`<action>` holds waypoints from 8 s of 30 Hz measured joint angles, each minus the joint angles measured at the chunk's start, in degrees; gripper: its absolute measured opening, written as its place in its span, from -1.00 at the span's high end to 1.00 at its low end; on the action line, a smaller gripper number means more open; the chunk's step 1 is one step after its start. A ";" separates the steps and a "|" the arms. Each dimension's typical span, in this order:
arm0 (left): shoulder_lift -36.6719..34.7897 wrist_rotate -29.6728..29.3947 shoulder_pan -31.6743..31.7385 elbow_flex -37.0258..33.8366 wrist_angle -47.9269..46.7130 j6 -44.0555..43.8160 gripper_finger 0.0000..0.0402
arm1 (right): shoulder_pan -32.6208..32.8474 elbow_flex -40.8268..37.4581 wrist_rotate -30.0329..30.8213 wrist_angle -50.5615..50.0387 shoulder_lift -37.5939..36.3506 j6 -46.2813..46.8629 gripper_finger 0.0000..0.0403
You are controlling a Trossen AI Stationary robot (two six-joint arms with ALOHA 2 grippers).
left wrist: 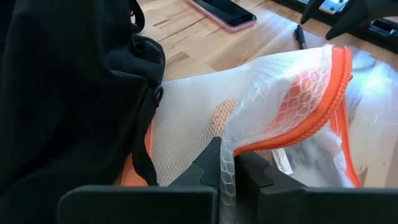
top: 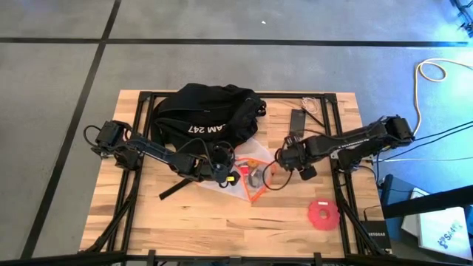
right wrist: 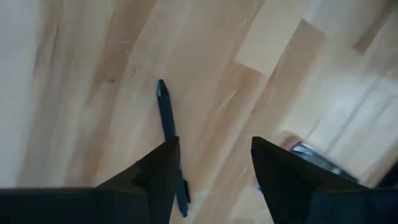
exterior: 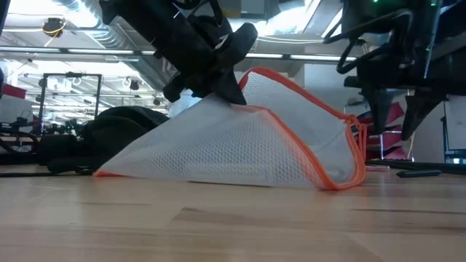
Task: Unpack backpack
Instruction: Put the bottom black pen into the zipper pouch, then put the black pen into the zipper pouch
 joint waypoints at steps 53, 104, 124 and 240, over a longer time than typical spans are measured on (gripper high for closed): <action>0.00 0.01 0.00 0.00 -0.92 0.20 1.00 | -11.82 -11.34 -9.78 5.84 0.00 -5.87 0.60; 0.07 0.04 0.17 0.00 -1.09 0.02 1.00 | 10.82 4.27 -16.49 12.19 4.00 49.04 1.00; 0.07 0.04 0.33 0.00 -1.08 -0.05 1.00 | 18.36 3.63 -5.25 29.41 4.95 45.18 1.00; 0.00 3.08 0.24 0.02 -1.24 -0.04 1.00 | -60.93 5.25 8.24 14.55 21.75 9.53 0.10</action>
